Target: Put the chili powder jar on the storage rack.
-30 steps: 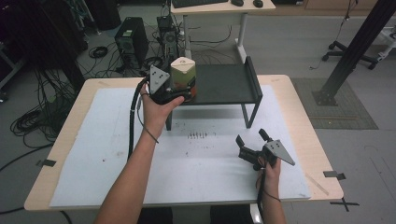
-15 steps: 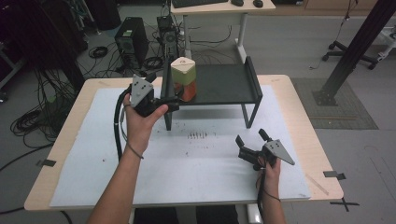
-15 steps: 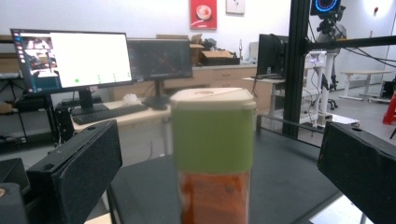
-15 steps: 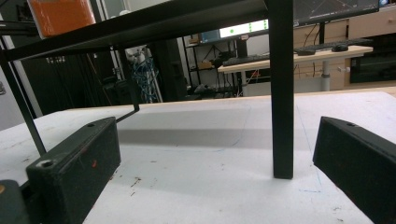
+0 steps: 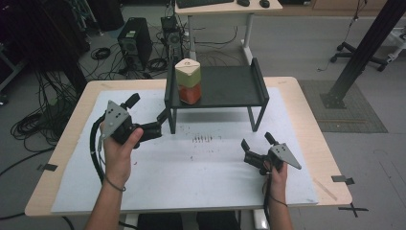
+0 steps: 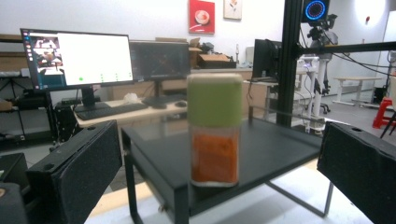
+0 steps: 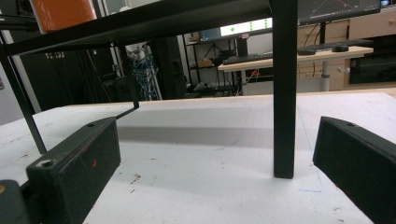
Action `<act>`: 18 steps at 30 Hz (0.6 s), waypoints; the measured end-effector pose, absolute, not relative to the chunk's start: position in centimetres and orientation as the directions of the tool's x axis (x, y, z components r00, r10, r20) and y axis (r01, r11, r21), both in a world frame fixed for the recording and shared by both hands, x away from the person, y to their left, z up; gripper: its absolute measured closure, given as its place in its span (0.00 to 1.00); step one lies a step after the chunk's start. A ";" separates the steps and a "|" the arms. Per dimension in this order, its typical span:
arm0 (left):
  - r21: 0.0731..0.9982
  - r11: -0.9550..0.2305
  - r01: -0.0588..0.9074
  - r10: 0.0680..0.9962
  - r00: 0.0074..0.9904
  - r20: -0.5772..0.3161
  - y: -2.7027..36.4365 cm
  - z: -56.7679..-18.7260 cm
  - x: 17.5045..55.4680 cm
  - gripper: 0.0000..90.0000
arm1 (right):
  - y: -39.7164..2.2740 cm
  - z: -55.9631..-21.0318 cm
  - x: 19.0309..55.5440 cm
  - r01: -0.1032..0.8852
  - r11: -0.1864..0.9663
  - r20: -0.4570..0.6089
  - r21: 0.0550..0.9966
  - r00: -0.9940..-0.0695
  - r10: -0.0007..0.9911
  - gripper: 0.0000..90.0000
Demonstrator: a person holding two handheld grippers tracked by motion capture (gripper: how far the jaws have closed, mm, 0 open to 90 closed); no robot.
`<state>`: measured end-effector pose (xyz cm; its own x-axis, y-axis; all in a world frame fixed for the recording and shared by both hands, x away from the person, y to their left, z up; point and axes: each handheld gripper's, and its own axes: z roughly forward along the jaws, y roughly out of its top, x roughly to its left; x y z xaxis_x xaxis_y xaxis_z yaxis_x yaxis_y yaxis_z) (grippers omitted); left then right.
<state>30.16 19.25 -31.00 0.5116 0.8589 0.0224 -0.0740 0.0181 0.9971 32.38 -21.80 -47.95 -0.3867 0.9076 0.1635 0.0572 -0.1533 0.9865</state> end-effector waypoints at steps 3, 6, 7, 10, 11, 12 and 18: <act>0.997 0.016 -0.079 0.859 0.511 0.027 20.1 -31.6 29.5 0.00 | -21.8 -48.0 32.3 0.053 -0.157 0.165 0.986 -0.384 0.908 0.00; 0.997 0.023 -0.080 0.862 0.507 0.021 20.7 -32.2 29.1 0.00 | -21.8 -48.0 32.4 0.055 -0.153 0.163 0.987 -0.385 0.909 0.00; 0.996 0.024 -0.082 0.863 0.505 0.020 20.9 -32.5 29.0 0.00 | -21.8 -48.0 32.4 0.057 -0.153 0.163 0.987 -0.386 0.908 0.00; 0.996 0.031 -0.086 0.867 0.498 0.016 21.3 -33.4 28.6 0.00 | -21.8 -48.0 32.4 0.054 -0.153 0.162 0.987 -0.385 0.909 0.00; 0.996 0.029 -0.085 0.869 0.494 0.016 21.4 -33.7 28.5 0.00 | -21.8 -48.0 32.4 0.055 -0.153 0.163 0.987 -0.384 0.909 0.01; 0.996 0.031 -0.080 0.872 0.490 0.012 21.6 -34.2 28.4 0.00 | -21.8 -48.0 32.4 0.055 -0.154 0.163 0.987 -0.384 0.909 0.00; 0.997 0.045 -0.065 0.877 0.480 -0.008 22.1 -36.7 27.8 0.00 | -21.8 -48.0 32.3 0.053 -0.150 0.159 0.987 -0.382 0.910 0.00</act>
